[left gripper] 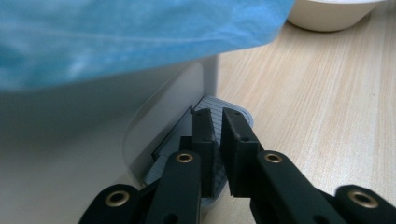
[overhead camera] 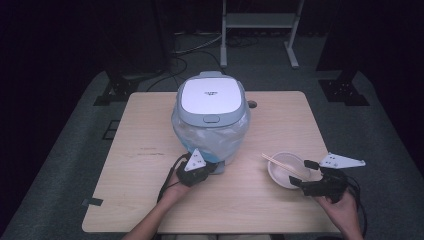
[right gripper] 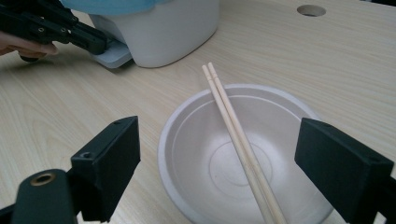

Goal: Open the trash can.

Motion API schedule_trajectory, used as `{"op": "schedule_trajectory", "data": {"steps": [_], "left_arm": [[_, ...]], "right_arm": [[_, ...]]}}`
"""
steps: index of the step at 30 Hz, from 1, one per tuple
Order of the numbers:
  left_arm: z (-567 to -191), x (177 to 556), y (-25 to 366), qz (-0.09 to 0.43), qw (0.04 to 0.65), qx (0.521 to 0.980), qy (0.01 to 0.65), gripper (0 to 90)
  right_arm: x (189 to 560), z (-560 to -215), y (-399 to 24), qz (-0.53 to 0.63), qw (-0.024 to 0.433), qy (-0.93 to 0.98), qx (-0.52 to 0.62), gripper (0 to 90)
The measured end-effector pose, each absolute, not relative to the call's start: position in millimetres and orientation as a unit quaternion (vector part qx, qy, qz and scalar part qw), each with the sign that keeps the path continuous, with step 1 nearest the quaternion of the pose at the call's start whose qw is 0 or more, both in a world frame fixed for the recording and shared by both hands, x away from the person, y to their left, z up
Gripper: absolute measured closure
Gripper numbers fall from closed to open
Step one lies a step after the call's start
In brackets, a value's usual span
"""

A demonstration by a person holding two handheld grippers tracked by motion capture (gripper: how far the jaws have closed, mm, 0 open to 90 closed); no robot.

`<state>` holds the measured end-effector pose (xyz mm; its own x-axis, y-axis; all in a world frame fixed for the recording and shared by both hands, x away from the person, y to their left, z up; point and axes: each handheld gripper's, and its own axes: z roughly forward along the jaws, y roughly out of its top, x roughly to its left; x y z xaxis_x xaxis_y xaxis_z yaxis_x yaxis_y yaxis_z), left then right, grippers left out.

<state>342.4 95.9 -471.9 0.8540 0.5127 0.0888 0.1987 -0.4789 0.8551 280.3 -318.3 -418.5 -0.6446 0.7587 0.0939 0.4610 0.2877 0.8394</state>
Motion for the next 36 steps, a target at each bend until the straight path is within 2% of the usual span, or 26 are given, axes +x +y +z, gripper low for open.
{"op": "schedule_trajectory", "data": {"steps": [28,36], "left_arm": [[-477.1,343.0,88.0,0.179,0.419,0.867,0.2,87.7],[-477.1,344.4,87.8,0.175,0.418,0.868,0.204,87.8]], "right_arm": [[285.2,-409.0,-317.0,0.424,0.164,0.809,0.374,12.8],[304.4,-416.7,-302.2,0.373,0.14,0.844,0.359,13.7]]}}
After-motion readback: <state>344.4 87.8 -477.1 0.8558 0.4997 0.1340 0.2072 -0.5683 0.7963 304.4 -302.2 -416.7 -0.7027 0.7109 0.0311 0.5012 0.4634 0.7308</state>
